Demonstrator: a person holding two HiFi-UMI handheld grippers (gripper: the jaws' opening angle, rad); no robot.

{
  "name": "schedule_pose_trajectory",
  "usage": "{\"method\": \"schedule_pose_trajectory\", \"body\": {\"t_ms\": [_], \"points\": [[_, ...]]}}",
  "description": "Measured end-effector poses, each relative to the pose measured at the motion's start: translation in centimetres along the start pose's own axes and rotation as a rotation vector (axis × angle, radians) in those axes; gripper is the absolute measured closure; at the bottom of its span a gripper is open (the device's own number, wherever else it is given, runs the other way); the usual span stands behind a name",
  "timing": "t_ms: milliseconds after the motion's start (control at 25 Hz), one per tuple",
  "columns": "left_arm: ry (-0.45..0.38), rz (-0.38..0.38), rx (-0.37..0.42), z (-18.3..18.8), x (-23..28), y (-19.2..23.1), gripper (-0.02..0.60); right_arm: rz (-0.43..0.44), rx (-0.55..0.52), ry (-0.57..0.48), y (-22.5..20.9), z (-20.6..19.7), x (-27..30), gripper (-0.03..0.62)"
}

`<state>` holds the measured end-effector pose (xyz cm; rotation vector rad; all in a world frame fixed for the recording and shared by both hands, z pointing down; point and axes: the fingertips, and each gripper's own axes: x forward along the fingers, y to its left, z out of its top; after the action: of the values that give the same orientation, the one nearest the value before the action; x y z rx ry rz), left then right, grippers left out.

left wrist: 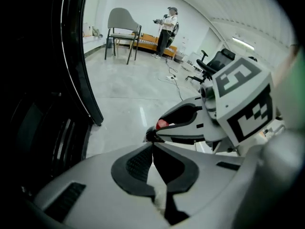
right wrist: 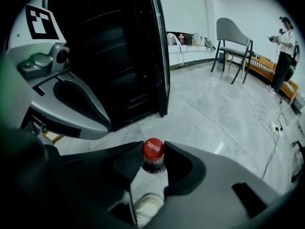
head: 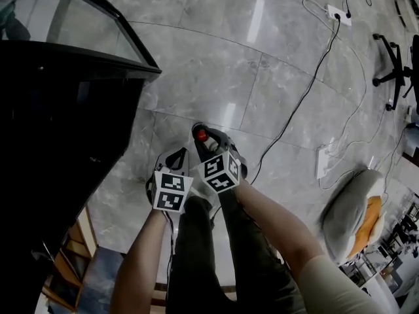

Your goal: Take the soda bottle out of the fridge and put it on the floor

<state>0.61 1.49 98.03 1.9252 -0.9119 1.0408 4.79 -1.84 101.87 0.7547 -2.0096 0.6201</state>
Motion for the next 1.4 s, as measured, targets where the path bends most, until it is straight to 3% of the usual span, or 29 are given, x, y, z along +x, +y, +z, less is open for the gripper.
{"method": "schedule_pose_trajectory", "body": {"t_ms": [320, 480, 720, 960, 1120, 1400], "points": [[0.025, -0.004, -0.251, -4.4, 5.7, 1.8, 0.575, 0.003, -0.003, 0.055, -1.4, -6.0, 5.8, 0.484], [0.030, 0.003, -0.259, -5.1, 7.0, 2.7, 0.575, -0.008, 0.039, 0.102, -2.3, -8.3, 7.5, 0.482], [0.049, 0.004, -0.275, -5.4, 7.5, 2.9, 0.575, 0.046, 0.091, 0.196, -2.0, -10.8, 8.4, 0.479], [0.070, -0.003, -0.277, -5.4, 6.8, 2.6, 0.575, 0.009, 0.133, 0.152, -3.8, -9.1, 7.4, 0.505], [0.064, -0.007, -0.280, -4.7, 5.3, 1.9, 0.575, 0.012, 0.076, 0.155, -3.7, -7.4, 5.5, 0.570], [0.012, 0.021, -0.293, -1.5, 0.0, 1.9, 0.575, 0.028, 0.057, 0.116, -3.2, -2.3, 0.3, 0.582]]}}
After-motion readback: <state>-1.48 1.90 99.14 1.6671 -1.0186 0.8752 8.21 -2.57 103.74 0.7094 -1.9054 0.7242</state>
